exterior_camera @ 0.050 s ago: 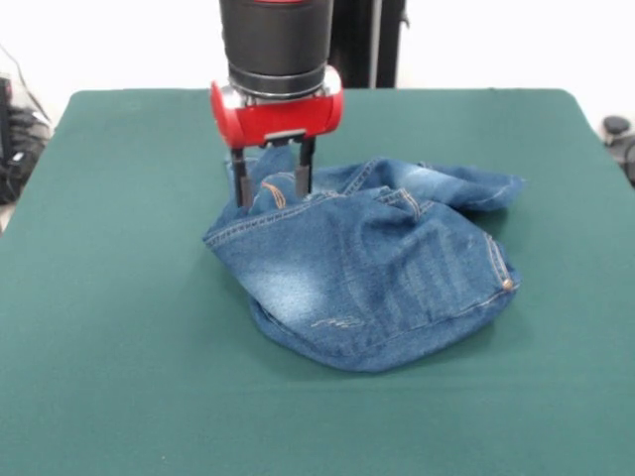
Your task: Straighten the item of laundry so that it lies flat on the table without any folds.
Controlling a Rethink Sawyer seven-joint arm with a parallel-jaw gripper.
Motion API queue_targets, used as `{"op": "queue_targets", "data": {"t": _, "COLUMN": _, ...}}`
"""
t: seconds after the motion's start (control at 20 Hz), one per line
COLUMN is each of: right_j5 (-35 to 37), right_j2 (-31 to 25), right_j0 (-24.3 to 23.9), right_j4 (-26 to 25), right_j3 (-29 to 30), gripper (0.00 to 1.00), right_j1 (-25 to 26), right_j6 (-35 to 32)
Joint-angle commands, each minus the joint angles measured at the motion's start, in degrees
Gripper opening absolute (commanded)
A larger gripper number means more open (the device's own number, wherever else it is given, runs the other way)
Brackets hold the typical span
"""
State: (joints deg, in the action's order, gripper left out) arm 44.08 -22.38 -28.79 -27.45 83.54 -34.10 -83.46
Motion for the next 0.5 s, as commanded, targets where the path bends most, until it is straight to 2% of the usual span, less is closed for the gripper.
{"op": "queue_targets", "data": {"t": 0.05, "right_j5": 1.2, "right_j2": -9.4, "right_j0": -0.2, "right_j4": -4.1, "right_j3": 0.0, "gripper": 1.00, "right_j1": 4.4, "right_j6": 18.7}}
{"op": "queue_targets", "data": {"t": 0.5, "right_j5": 4.5, "right_j2": -8.4, "right_j0": 1.1, "right_j4": -8.9, "right_j3": -4.0, "gripper": 1.00, "right_j1": 3.8, "right_j6": 20.7}}
